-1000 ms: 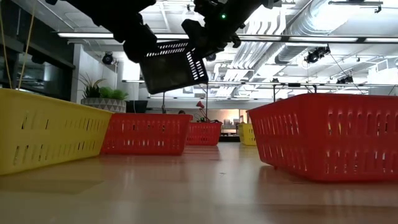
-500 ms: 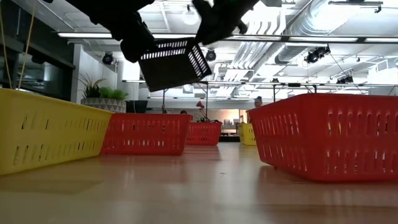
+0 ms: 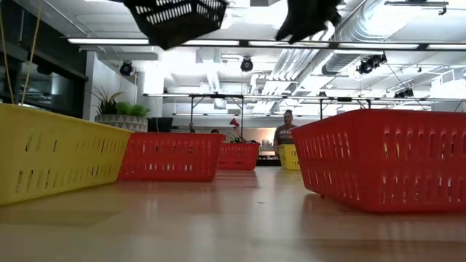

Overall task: Stack baskets by color
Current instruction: Stack the bottom black bin on top of the top black bins

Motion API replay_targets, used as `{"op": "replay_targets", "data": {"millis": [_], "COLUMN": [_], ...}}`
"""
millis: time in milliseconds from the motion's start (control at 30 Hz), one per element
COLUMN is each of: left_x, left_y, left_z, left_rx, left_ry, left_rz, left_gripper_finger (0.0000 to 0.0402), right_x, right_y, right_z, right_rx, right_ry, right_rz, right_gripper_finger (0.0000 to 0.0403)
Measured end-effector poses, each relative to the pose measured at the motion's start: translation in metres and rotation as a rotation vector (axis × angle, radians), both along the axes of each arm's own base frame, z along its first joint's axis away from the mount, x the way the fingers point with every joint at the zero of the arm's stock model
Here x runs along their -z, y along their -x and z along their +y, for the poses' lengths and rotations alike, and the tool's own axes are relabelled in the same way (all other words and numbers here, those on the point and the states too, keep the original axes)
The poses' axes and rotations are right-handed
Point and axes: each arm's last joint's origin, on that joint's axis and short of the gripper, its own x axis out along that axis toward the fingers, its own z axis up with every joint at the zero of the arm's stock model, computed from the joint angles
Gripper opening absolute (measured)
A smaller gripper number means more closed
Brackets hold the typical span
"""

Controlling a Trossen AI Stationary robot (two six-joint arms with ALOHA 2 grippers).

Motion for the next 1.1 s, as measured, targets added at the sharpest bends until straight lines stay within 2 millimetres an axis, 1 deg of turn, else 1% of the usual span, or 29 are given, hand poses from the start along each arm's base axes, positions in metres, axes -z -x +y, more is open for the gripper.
{"op": "replay_targets", "data": {"millis": [100,200,300,400,500,567,667,733,800,933,1000,1100], "left_x": [-0.001,0.002,0.003,0.005,0.012,0.018,0.03,0.034,0.036,0.039,0.046,0.062], "left_y": [0.015,0.025,0.032,0.037,0.04,0.043,0.053,0.059,0.062,0.07,0.073,0.08], "left_z": [-0.003,-0.002,-0.001,0.001,0.007,0.011,0.017,0.018,0.016,0.013,0.01,0.007], "left_rx": [0.146,0.276,0.308,0.326,0.33,0.288,0.143,0.062,0.022,-0.064,-0.114,-0.182], "left_ry": [0.162,0.355,0.443,0.523,0.674,0.762,0.853,0.894,0.908,0.869,0.862,0.87], "left_rz": [-0.09,-0.129,-0.14,-0.135,-0.108,-0.085,-0.043,-0.047,-0.074,-0.14,-0.161,-0.166], "left_gripper_finger": [0.0,0.0,0.0,0.0,0.0,0.0,0.0,0.0,0.0,0.0,0.0,0.0], "right_x": [0.014,0.024,0.032,0.034,0.034,0.034,0.034,0.034,0.034,0.034,0.035,0.035], "right_y": [0.013,0.023,0.029,0.031,0.032,0.032,0.032,0.032,0.032,0.032,0.032,0.032], "right_z": [-0.001,-0.002,-0.002,-0.002,-0.002,-0.002,-0.002,-0.002,-0.002,-0.002,-0.002,-0.002], "right_rx": [0.021,0.016,0.006,0.007,0.011,0.014,0.015,0.014,0.015,0.014,0.014,0.015], "right_ry": [-0.027,-0.056,-0.075,-0.079,-0.086,-0.092,-0.093,-0.093,-0.093,-0.092,-0.092,-0.092], "right_rz": [-0.028,-0.079,-0.113,-0.141,-0.149,-0.157,-0.158,-0.158,-0.157,-0.155,-0.152,-0.15], "right_gripper_finger": [0.0256,0.0256,0.0256,0.0256,0.0256,0.0256,0.0256,0.0256,0.0256,0.0256,0.0256,0.0256]}}
